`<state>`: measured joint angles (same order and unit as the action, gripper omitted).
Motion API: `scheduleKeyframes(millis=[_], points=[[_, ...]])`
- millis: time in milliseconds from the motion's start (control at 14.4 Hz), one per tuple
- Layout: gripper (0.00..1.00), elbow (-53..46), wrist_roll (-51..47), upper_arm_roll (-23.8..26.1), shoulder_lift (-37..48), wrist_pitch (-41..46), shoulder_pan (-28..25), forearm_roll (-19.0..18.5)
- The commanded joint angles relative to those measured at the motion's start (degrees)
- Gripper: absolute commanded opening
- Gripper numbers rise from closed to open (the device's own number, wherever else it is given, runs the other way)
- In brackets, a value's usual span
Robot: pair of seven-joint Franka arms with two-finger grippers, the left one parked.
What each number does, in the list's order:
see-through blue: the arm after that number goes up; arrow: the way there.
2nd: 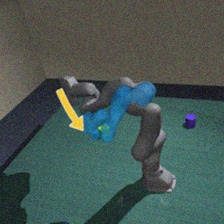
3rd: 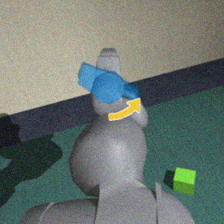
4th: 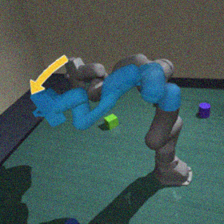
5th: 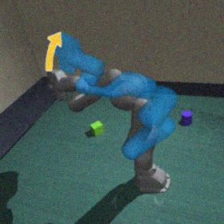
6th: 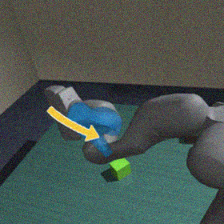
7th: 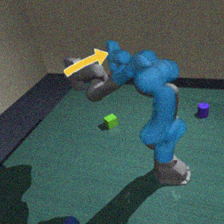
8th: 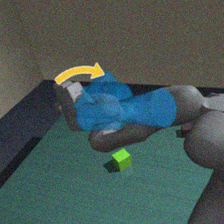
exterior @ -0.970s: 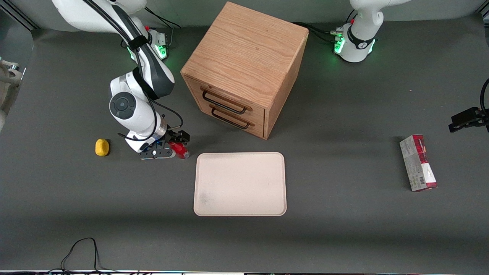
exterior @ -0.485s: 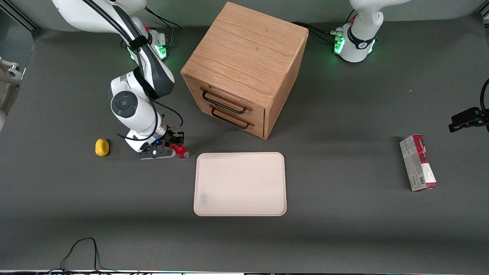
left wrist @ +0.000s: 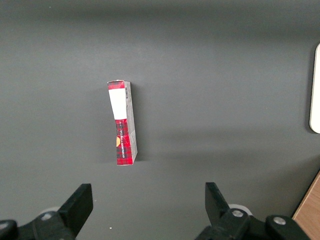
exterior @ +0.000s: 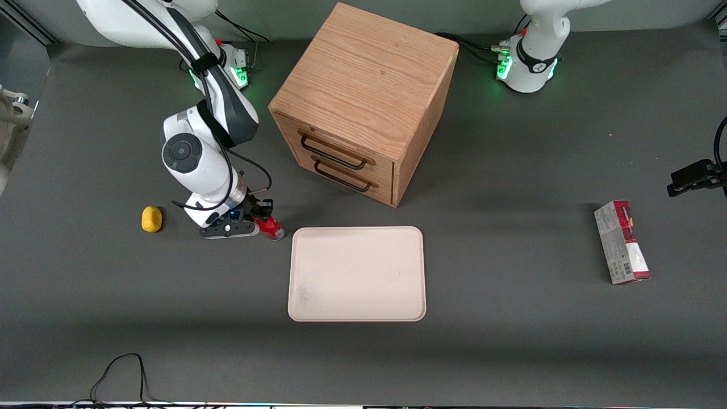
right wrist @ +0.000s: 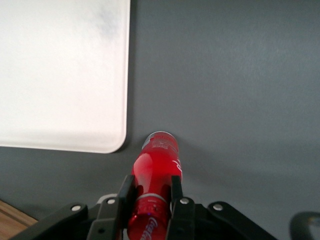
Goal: Place coke bottle on tray
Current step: 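Lift the red bottle and carry it over the white tray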
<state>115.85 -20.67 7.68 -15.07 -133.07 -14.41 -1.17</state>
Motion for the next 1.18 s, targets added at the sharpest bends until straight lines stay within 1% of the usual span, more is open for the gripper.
scheduleKeyframes(millis=[0,139,347,554,762,832,970,1109], points=[[0.0,-7.5,0.4,-0.3,1.3,9.1,0.2,-0.9],[0.0,-14.1,3.6,-1.7,0.2,12.8,0.4,-0.8],[0.0,-23.3,6.1,-2.0,-2.7,17.4,0.5,-0.8],[0.0,-35.6,6.6,-1.9,-6.3,25.7,0.7,-0.7],[0.0,-50.0,6.7,-1.3,-11.6,35.9,0.7,-0.5],[0.0,-54.1,6.7,-0.9,-13.2,38.0,0.7,-0.6],[0.0,-60.0,6.7,0.9,-16.7,39.8,0.6,-0.7],[0.0,-64.7,6.7,2.5,-21.8,39.1,0.6,-0.8]])
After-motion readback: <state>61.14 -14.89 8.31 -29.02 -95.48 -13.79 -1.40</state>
